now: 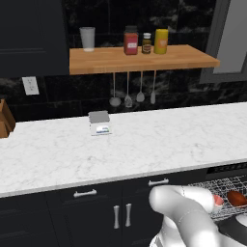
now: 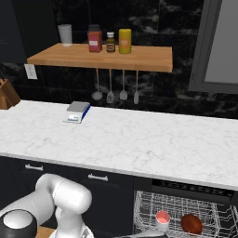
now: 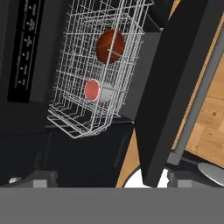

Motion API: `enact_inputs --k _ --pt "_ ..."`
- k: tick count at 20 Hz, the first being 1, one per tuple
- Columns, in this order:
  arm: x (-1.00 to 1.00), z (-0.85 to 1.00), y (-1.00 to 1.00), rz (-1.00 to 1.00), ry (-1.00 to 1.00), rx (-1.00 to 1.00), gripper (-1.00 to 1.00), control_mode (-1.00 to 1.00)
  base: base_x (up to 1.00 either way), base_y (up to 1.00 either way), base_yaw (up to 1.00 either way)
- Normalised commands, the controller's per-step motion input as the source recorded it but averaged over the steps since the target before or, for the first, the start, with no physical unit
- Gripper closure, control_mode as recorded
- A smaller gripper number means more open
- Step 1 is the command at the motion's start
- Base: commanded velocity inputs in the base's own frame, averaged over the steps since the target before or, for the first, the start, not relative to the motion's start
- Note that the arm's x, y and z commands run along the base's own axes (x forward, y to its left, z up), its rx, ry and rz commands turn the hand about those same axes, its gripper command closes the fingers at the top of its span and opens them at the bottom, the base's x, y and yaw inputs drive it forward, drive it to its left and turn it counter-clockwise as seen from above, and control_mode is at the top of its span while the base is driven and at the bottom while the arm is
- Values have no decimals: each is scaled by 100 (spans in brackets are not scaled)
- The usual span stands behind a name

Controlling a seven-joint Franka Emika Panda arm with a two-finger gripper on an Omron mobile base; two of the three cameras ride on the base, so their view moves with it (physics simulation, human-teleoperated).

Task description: Pick up the cup and bowl from the counter, place them in the dishwasher, and close the dishwasher door.

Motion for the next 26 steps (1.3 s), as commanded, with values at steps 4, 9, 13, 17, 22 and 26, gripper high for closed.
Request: enact_inputs --k 4,9,13,17,22,26 --pt "-37 -8 51 0 -29 6 -100 -100 0 0 0" --pt "-9 -30 29 0 -37 8 -100 -100 0 0 0" --pt "-31 -20 0 -1 -34 10 -100 -100 0 0 0" --pt "-15 -8 -23 0 -20 6 -100 -100 0 0 0" --pt "-3 -19 -37 0 -5 2 -100 -100 0 0 0" --pt "0 -49 -32 0 0 0 -100 -100 0 0 0"
